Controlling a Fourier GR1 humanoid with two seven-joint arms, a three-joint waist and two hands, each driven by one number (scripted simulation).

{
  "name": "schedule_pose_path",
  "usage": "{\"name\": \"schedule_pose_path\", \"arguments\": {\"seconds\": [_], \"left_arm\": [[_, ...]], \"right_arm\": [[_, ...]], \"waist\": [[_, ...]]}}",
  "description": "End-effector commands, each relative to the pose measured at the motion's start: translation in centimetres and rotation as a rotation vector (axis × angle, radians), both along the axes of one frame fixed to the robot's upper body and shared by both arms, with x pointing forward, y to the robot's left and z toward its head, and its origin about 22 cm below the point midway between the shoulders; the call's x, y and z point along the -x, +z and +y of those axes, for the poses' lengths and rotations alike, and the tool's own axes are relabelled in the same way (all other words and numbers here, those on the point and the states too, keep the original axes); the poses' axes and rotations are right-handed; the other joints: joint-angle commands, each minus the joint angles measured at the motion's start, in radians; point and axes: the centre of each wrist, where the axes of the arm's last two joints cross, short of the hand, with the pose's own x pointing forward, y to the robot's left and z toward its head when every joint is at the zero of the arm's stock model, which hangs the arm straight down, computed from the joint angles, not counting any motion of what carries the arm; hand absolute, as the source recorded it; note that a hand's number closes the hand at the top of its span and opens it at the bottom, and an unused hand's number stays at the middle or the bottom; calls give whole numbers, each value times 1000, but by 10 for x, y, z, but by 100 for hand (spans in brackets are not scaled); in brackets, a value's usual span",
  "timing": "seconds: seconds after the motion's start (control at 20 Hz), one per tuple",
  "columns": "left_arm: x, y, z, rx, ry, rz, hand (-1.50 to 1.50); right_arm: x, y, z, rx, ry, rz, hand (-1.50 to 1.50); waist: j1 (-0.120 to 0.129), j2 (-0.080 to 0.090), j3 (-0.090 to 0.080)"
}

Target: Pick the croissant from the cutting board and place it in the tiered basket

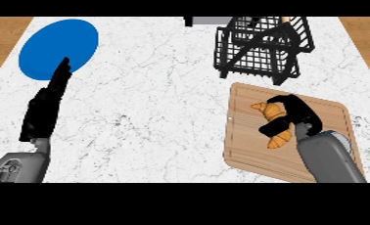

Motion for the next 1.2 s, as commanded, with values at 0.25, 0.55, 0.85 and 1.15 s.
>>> {"name": "schedule_pose_path", "arguments": {"seconds": [0.25,0.55,0.85,1.15], "left_arm": [[4,0,-15,3,-6,12,0],[-6,1,5,12,21,-4,0],[-4,4,-6,3,-29,-10,0],[-18,9,-22,-9,-90,-10,0]], "right_arm": [[9,-12,7,91,171,20,150],[19,7,13,-56,38,-63,150],[2,71,142,-4,163,-319,150],[11,105,217,0,246,-655,150]], "waist": [[-1,3,6],[-8,2,5],[32,4,3],[88,11,4]]}}
